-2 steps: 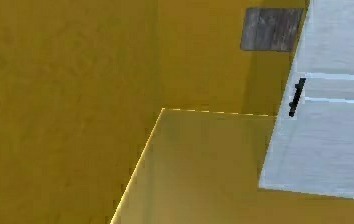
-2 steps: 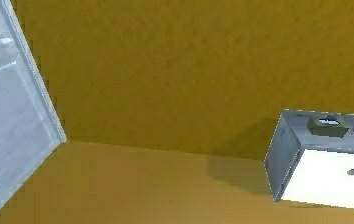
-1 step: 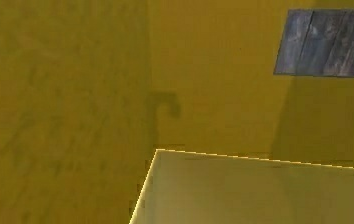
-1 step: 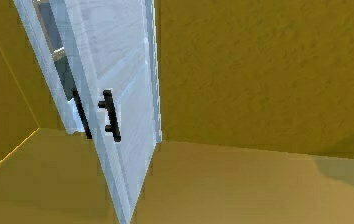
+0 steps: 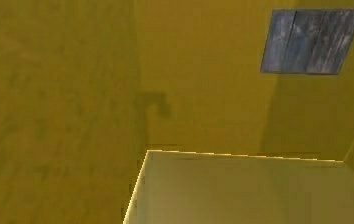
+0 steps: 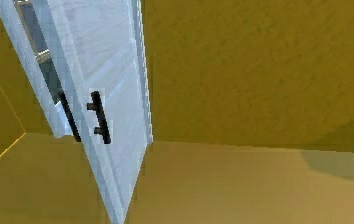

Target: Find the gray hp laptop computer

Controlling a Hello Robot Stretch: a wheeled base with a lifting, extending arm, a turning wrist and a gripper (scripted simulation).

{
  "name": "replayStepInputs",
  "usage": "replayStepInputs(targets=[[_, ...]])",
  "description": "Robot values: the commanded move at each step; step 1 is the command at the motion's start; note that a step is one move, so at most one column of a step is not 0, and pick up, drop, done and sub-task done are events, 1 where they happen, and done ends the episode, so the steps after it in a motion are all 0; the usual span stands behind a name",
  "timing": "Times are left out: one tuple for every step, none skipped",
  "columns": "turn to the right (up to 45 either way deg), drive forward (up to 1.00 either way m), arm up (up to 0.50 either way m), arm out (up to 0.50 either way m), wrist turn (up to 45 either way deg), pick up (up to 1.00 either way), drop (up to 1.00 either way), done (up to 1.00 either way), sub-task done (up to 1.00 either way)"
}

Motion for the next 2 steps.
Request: replayStepInputs(targets=[[0.0, 0.15, 0.0, 0.0, 0.0, 0.0, 0.0, 0.0, 0.0], [3.0, 0.0, 0.0, 0.0, 0.0, 0.0, 0.0, 0.0, 0.0]])
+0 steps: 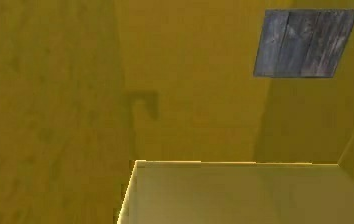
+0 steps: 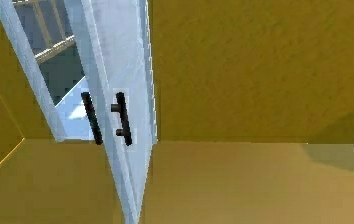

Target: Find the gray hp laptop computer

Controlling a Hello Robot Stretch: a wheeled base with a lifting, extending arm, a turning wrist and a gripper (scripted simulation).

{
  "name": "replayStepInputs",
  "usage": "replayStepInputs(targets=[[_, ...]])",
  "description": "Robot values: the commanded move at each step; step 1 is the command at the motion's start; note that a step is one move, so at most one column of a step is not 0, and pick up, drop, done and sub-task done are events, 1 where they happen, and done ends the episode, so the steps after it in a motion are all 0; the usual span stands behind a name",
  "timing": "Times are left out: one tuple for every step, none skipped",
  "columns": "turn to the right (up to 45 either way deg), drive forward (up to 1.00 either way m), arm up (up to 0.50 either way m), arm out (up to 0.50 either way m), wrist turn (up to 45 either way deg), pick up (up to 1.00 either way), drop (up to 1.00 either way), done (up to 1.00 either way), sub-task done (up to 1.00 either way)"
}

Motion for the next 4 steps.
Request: replayStepInputs(targets=[[0.0, 0.45, 0.0, 0.0, 0.0, 0.0, 0.0, 0.0, 0.0], [45.0, 0.0, 0.0, 0.0, 0.0, 0.0, 0.0, 0.0, 0.0], [21.0, 0.0, 0.0, 0.0, 0.0, 0.0, 0.0, 0.0, 0.0], [3.0, 0.0, 0.0, 0.0, 0.0, 0.0, 0.0, 0.0, 0.0]])
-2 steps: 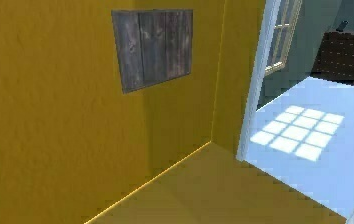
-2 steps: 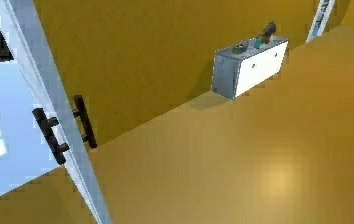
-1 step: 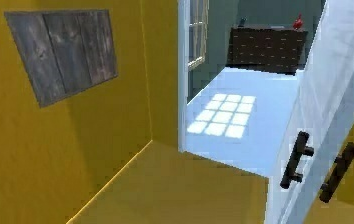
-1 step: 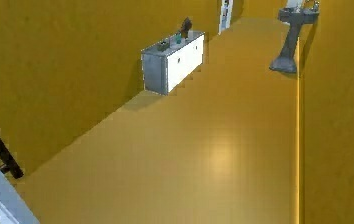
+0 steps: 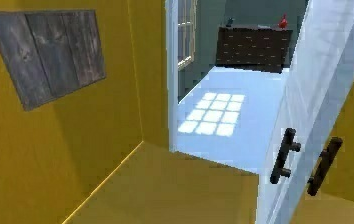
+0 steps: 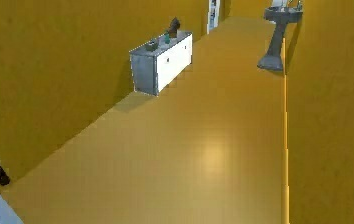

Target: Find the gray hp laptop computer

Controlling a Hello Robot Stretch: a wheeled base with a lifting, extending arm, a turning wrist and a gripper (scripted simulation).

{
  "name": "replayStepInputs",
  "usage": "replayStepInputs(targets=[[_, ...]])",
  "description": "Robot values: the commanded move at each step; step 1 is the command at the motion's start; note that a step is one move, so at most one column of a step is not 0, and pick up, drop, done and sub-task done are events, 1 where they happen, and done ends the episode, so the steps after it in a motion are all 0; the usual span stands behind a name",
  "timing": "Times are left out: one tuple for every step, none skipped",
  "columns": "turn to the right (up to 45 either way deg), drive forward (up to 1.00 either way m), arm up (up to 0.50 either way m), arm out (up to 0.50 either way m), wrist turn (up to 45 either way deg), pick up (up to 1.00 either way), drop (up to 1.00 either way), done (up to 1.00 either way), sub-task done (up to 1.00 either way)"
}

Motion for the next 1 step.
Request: replayStepInputs(targets=[[0.0, 0.65, 0.0, 0.0, 0.0, 0.0, 0.0, 0.0, 0.0]])
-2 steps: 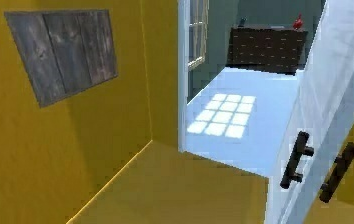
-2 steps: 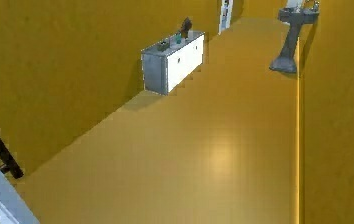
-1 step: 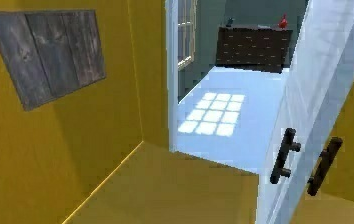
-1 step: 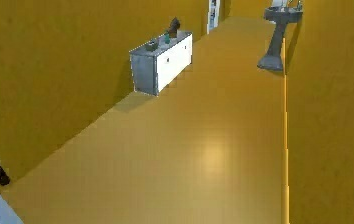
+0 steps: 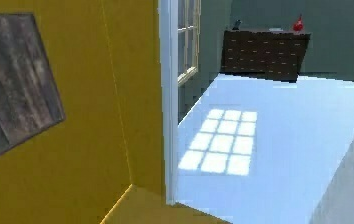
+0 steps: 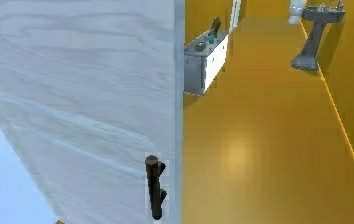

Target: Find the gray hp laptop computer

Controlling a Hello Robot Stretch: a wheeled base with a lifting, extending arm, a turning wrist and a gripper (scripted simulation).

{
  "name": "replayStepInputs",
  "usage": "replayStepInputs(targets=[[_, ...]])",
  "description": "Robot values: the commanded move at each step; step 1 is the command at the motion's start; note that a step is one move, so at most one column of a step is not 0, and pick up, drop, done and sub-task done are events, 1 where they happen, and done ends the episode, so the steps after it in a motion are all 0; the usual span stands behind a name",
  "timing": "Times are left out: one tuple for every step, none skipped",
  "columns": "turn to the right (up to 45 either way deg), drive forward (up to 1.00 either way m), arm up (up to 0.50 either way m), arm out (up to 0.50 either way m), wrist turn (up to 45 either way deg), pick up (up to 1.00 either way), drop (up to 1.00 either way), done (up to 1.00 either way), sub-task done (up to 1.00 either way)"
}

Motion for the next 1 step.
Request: replayStepInputs(targets=[[18.0, 0.0, 0.0, 0.0, 0.0, 0.0, 0.0, 0.0, 0.0]])
